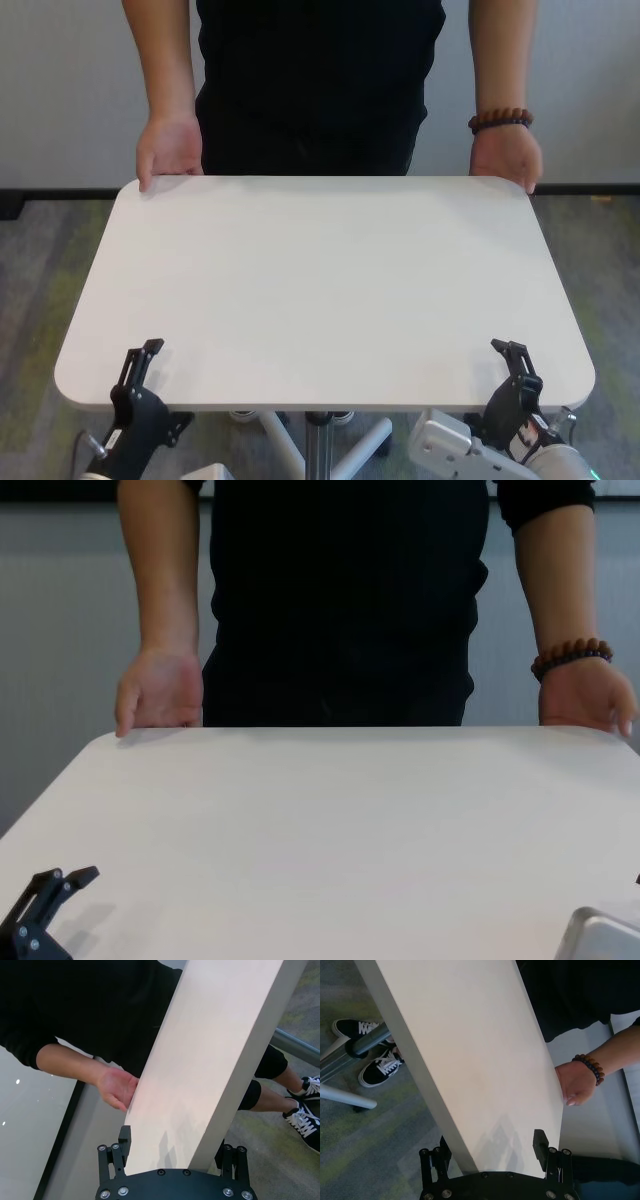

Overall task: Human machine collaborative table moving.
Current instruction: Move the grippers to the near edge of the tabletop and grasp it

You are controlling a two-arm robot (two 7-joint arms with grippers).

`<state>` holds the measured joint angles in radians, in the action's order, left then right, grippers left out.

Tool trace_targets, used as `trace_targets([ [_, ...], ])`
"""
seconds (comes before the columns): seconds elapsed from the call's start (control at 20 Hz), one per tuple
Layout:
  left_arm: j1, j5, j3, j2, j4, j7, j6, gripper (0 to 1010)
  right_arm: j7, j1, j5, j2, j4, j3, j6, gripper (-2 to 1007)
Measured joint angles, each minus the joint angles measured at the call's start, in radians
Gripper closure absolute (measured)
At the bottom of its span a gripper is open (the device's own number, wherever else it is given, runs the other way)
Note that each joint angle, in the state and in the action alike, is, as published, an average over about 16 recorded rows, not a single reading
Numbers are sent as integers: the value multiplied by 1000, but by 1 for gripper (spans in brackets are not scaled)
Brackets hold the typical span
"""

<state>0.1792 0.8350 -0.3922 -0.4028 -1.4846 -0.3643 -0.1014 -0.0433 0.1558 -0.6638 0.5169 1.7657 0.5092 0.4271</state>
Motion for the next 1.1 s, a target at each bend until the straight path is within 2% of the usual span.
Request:
trace_targets([
  [0.25, 1, 2, 1, 0, -1, -2, -3, 9, 14, -9, -15, -10, -9, -1, -1, 4],
  [0.75, 1, 1, 0, -1, -2, -2, -2, 9, 40, -42, -62, -34, -36, 10, -2, 4],
  [1.1, 1, 0, 0, -2, -2, -2, -1, 9, 48, -51, -72, -51, -47, 8, -17, 4],
])
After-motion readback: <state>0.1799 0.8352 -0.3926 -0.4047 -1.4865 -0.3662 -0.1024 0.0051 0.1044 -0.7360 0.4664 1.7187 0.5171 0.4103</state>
